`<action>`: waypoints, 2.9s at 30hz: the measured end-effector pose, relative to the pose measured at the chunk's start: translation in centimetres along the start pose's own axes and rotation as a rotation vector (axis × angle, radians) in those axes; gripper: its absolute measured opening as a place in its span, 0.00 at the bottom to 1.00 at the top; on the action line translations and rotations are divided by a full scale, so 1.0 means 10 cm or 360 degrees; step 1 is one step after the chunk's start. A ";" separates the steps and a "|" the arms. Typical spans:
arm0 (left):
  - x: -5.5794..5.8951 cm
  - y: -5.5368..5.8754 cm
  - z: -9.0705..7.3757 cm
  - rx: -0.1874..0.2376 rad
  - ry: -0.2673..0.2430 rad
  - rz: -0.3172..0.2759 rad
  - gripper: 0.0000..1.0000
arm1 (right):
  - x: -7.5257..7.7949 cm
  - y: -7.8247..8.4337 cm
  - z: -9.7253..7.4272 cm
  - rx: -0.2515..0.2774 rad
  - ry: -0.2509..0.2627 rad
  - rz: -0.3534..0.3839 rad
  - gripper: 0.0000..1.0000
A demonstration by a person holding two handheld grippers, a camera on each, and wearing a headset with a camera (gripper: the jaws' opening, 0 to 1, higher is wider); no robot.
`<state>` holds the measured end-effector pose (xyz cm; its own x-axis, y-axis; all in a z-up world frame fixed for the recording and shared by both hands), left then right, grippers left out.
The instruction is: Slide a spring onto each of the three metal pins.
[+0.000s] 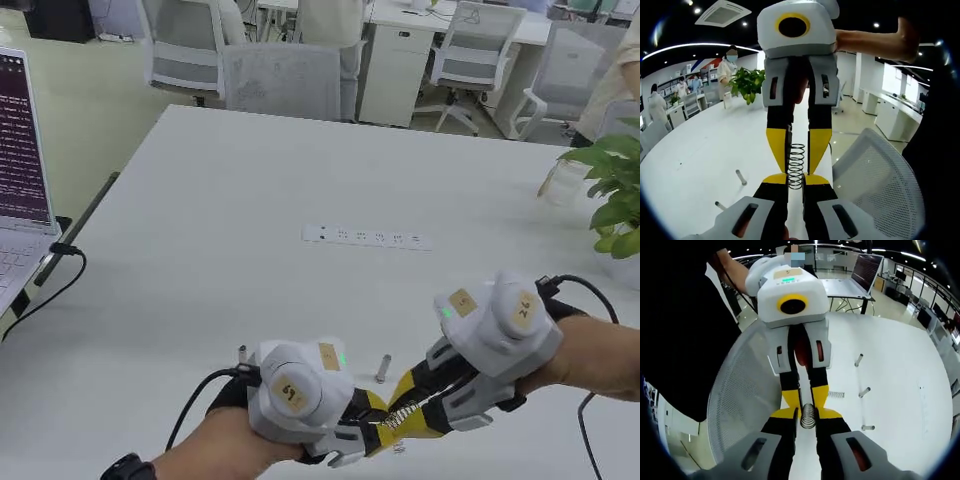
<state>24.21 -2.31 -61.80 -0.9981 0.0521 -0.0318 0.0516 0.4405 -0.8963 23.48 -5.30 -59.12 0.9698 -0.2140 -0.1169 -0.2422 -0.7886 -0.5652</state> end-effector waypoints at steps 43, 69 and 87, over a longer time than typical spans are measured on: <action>-0.05 0.00 -0.05 0.0041 0.0035 -0.0008 0.02 | 0.04 0.05 0.03 -0.0124 -0.0019 -0.0134 0.11; -0.04 -0.01 -0.03 0.0048 0.0048 -0.0042 0.02 | 0.05 -0.03 -0.01 -0.0048 -0.0004 -0.0133 0.10; -0.11 0.16 -0.19 0.0039 -0.0039 -0.0121 0.09 | 0.15 -0.15 0.18 -0.0051 -0.0021 -0.0204 0.08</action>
<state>25.47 0.05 -62.37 -0.9997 -0.0028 0.0262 -0.0249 0.4204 -0.9070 25.32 -3.39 -59.87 0.9931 -0.1028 -0.0563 -0.1168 -0.8270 -0.5499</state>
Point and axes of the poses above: the centre of the closed fingertips' face, and the gripper's own axes: z roughly forward along the fingers, x roughly to its right, y roughly out of its underside, the point moved 4 cm from there along -z, roughly backward along the fingers, and after that the axes turned 3 degrees about z, right-handed, at the moved point
